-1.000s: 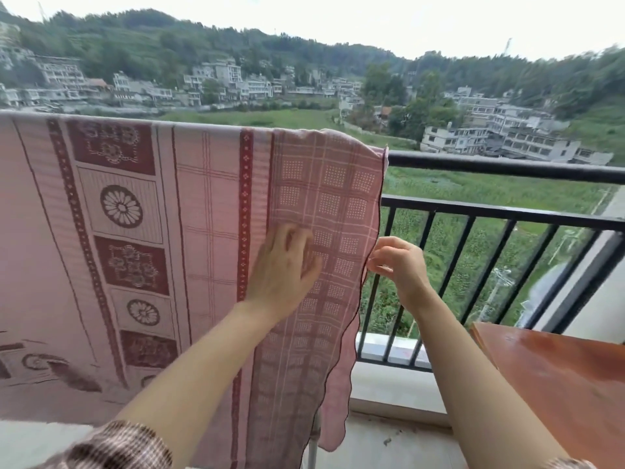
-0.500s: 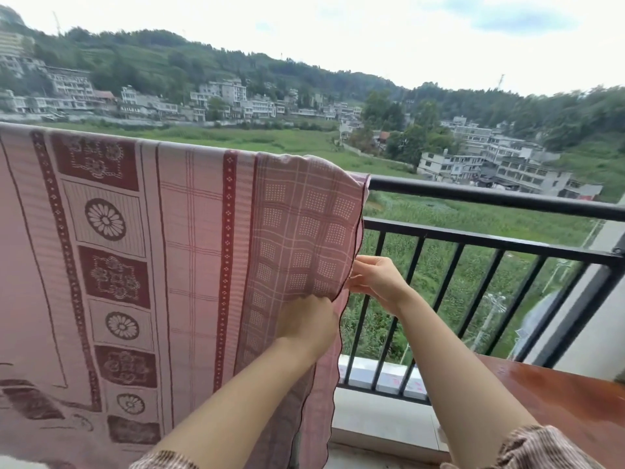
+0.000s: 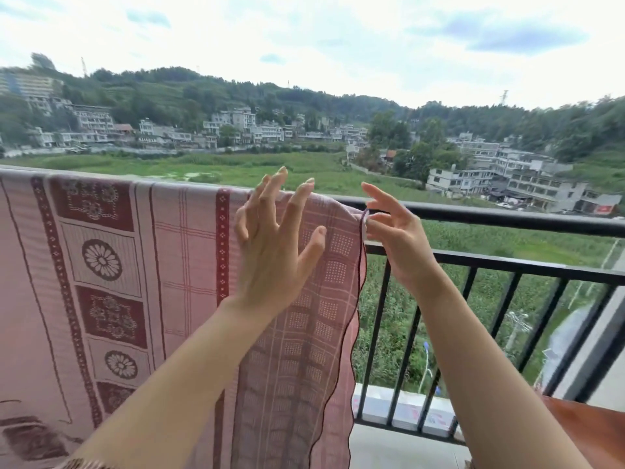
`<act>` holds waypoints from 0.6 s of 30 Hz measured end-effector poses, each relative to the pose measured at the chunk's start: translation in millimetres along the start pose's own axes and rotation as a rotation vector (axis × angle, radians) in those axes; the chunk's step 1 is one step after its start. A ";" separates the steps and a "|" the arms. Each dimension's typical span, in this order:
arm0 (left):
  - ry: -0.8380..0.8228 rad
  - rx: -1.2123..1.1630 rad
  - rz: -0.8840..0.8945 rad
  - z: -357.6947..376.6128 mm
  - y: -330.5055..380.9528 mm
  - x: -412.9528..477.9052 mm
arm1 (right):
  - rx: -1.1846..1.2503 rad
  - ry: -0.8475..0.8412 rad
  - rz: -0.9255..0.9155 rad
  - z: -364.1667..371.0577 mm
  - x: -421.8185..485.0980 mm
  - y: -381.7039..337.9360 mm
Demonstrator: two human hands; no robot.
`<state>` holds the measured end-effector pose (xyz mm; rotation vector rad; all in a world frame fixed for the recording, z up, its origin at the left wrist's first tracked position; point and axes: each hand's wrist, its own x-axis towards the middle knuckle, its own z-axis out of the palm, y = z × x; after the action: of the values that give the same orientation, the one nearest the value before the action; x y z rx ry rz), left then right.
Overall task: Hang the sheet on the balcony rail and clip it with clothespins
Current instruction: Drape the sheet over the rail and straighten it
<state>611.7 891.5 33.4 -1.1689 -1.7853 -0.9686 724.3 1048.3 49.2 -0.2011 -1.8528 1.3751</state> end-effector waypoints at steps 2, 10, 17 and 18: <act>-0.106 0.074 0.005 -5.0 -10.8 21.3 | 0.002 0.000 -0.035 5.2 10.3 -12.7; -0.211 -0.012 0.064 -15.3 -40.0 35.4 | 0.210 0.149 0.190 -4.4 25.3 -4.5; -0.158 -0.013 -0.051 -39.0 -99.2 33.1 | -0.389 0.250 -0.220 61.8 28.3 -68.8; -0.145 0.009 -0.071 -44.8 -114.8 31.3 | -0.514 0.204 -0.288 82.3 30.6 -77.3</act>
<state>503.8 829.5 59.4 -1.2035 -1.9552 -0.9351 673.2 974.2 123.9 -0.3077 -1.9392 0.6433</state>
